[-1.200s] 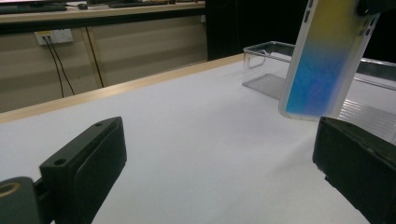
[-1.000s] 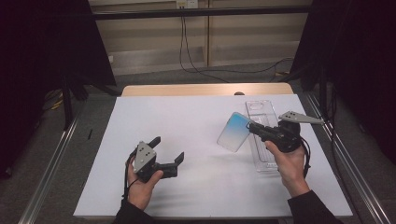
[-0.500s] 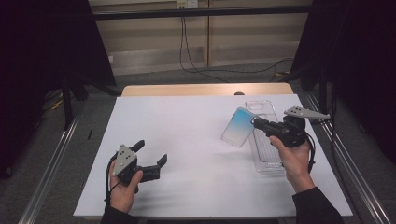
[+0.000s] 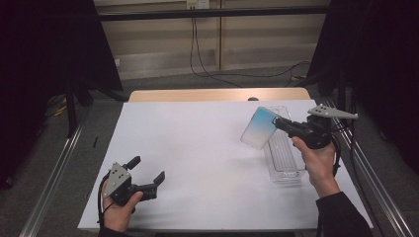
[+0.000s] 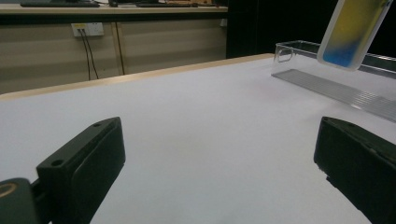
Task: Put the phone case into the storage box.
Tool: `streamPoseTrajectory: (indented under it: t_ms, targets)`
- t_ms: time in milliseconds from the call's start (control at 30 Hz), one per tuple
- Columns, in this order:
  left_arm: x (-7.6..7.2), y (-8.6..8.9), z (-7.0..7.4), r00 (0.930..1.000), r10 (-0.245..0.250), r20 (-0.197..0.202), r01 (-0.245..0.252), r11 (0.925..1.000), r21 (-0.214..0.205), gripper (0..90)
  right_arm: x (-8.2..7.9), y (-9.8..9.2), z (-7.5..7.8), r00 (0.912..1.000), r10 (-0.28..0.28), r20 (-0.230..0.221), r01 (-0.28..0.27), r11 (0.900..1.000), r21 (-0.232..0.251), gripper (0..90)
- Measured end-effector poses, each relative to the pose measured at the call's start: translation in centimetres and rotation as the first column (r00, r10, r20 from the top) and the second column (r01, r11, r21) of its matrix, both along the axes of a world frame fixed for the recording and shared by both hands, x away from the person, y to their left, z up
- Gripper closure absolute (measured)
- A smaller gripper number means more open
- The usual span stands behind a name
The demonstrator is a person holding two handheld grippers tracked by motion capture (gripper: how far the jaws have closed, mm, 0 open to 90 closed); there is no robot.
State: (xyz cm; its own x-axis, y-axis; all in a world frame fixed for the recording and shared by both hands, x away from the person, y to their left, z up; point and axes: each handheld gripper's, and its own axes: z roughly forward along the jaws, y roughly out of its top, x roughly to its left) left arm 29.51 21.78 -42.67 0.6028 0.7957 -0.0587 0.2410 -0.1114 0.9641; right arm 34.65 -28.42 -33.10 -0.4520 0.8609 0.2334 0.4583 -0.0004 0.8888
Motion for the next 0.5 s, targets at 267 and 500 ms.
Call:
streamPoseTrajectory:
  t_ms: [267, 500]
  targets:
    - [0.0, -0.1, -0.4, 1.0000, 0.004, -0.003, -0.004, 0.9999, 0.012, 4.2, 0.7, -1.1, 1.0, 0.9997, -0.018, 0.016, 0.018, 0.9995, -0.027, 82.5]
    - [0.2, 0.0, -0.6, 0.9998, 0.018, -0.010, -0.018, 0.9998, 0.013, 3.8, 1.3, -2.0, 2.0, 0.9990, -0.031, 0.033, 0.033, 0.9979, -0.056, 82.6]
